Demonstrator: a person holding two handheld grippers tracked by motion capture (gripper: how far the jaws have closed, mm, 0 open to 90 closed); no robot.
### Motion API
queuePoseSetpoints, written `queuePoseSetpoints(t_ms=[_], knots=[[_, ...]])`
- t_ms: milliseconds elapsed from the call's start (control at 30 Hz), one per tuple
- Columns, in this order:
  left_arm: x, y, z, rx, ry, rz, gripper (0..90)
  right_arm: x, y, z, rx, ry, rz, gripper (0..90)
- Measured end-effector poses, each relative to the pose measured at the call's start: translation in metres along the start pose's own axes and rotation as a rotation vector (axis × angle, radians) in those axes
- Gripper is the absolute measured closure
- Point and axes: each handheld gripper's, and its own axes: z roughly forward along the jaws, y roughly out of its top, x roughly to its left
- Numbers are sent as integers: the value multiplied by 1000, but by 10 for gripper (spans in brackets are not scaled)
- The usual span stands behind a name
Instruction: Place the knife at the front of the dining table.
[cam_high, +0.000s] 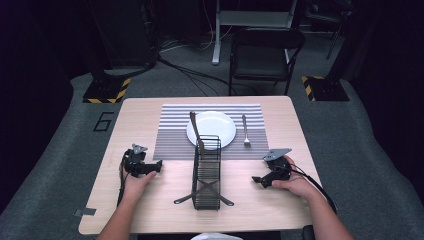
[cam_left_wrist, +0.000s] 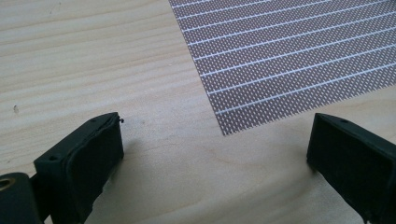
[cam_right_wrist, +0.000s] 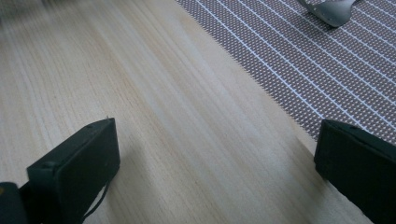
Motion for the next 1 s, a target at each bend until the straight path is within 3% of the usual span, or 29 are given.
queuePoseSetpoints(t_ms=[367, 433, 767, 900, 1000], knots=[[-2, 0, -1, -10, 18, -25, 61, -1, 0, 0, 2, 4, -11, 0], [-1, 0, -2, -7, 13, -8, 90, -1, 0, 0, 2, 4, -11, 0], [-5, -1, -2, -39, 11, -17, 161, 1, 0, 0, 3, 0, 6, 0], [-7, 2, -4, -27, 2, -16, 254, 1, 0, 0, 3, -1, 6, 0], [-9, 2, -4, -28, -8, -19, 273, 2, -1, -1, 4, -3, 14, 0]])
